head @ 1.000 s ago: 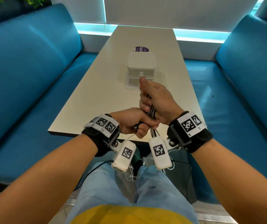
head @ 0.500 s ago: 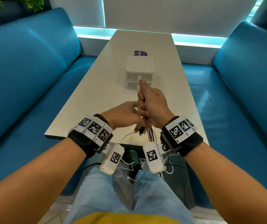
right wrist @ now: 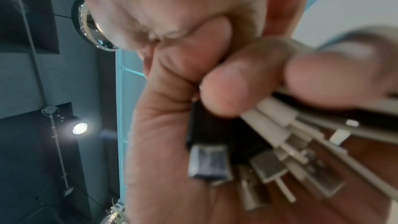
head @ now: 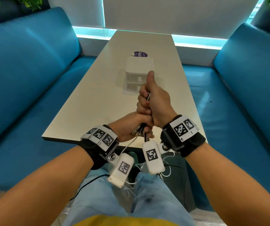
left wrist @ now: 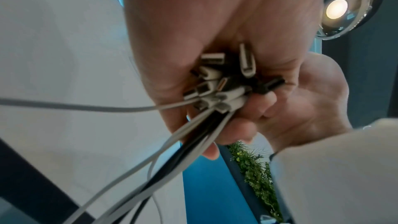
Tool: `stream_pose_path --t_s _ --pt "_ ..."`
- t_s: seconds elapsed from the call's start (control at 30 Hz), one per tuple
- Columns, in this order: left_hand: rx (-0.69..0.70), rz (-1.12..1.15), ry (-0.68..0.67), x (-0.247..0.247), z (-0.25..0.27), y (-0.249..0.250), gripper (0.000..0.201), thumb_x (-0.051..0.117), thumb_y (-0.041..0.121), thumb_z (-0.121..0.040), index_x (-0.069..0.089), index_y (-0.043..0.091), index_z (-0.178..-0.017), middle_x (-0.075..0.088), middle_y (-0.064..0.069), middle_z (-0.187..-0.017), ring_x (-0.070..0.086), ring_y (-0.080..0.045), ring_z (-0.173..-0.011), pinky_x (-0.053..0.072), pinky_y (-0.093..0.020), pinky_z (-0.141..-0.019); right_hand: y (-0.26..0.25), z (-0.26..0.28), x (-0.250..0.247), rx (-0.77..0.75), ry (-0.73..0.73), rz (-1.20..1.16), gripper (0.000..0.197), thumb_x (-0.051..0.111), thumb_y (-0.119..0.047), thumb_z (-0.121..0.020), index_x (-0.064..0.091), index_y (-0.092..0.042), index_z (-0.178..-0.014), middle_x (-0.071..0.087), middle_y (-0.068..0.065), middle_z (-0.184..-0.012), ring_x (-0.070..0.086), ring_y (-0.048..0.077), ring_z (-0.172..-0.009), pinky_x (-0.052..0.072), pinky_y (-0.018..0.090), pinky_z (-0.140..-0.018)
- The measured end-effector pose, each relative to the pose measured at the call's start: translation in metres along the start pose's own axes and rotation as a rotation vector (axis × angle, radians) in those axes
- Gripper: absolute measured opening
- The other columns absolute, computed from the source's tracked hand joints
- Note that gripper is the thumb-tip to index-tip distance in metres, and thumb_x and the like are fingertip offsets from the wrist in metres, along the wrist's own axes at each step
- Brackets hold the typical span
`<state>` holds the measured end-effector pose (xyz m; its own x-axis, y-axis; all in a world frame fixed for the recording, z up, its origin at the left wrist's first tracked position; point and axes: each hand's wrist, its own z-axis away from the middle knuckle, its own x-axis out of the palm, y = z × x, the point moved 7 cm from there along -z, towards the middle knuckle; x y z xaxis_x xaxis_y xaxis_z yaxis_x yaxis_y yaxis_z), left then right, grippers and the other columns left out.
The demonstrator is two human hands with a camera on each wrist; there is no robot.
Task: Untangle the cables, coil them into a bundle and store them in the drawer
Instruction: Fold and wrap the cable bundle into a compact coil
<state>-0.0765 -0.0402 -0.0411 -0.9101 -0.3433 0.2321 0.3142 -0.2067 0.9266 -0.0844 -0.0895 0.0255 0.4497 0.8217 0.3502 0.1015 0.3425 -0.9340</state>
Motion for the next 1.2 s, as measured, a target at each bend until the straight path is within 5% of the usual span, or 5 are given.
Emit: stream_pose_path --t_s 0.17,0.33,0.57,0.83,1.2 --pt "0.003 -0.052 0.008 -0.001 0.005 0.0 0.018 0.046 -0.008 -0.087 0.054 0.003 -0.076 0.055 -0.008 -0.053 0.063 -0.018 -0.054 0.051 -0.029 -0.066 0.002 0.0 0.001 -0.02 0.058 0.1 0.057 0.036 -0.057 -0.097 0.032 -0.019 -0.055 0.025 -0.004 -0.041 0.018 0.011 -0.034 0.016 0.022 -0.039" --pt "0.0 -0.012 0.033 -0.002 0.005 0.001 0.038 0.038 -0.012 -0.089 0.053 0.005 -0.058 0.036 -0.004 -0.04 0.041 -0.016 -0.04 0.054 -0.032 -0.063 -0.004 0.001 0.005 -0.074 0.033 0.205 0.054 0.035 -0.055 -0.098 0.037 -0.017 -0.059 0.031 -0.001 -0.043 0.03 0.015 -0.037 0.028 0.021 -0.039" --pt "0.039 0.146 0.183 -0.034 0.01 0.021 0.028 0.034 -0.002 -0.086 0.054 0.008 -0.069 0.032 -0.001 -0.04 0.037 -0.016 -0.04 0.051 -0.032 -0.062 0.009 -0.009 -0.017 -0.094 0.005 0.54 0.062 0.009 -0.062 -0.096 0.051 -0.027 -0.125 0.065 0.008 -0.103 0.062 0.021 -0.1 0.048 0.041 -0.093" --pt "0.191 0.356 0.404 -0.063 0.015 0.047 0.023 0.035 0.0 -0.087 0.056 0.008 -0.081 0.032 -0.001 -0.047 0.036 -0.016 -0.046 0.052 -0.031 -0.059 0.074 0.017 0.0 0.102 -0.311 0.694 0.024 0.07 -0.026 -0.086 0.057 -0.016 -0.104 0.067 0.005 -0.068 0.065 0.015 -0.063 0.054 0.03 -0.07" --pt "0.149 -0.217 0.758 -0.095 0.02 0.047 0.025 0.038 0.006 -0.091 0.063 0.006 -0.09 0.047 -0.005 -0.056 0.048 -0.018 -0.05 0.053 -0.033 -0.057 0.036 0.022 -0.007 -0.087 -0.295 1.282 0.022 0.057 -0.036 -0.094 0.057 -0.017 -0.082 0.05 -0.007 -0.065 0.045 0.006 -0.057 0.029 0.024 -0.053"
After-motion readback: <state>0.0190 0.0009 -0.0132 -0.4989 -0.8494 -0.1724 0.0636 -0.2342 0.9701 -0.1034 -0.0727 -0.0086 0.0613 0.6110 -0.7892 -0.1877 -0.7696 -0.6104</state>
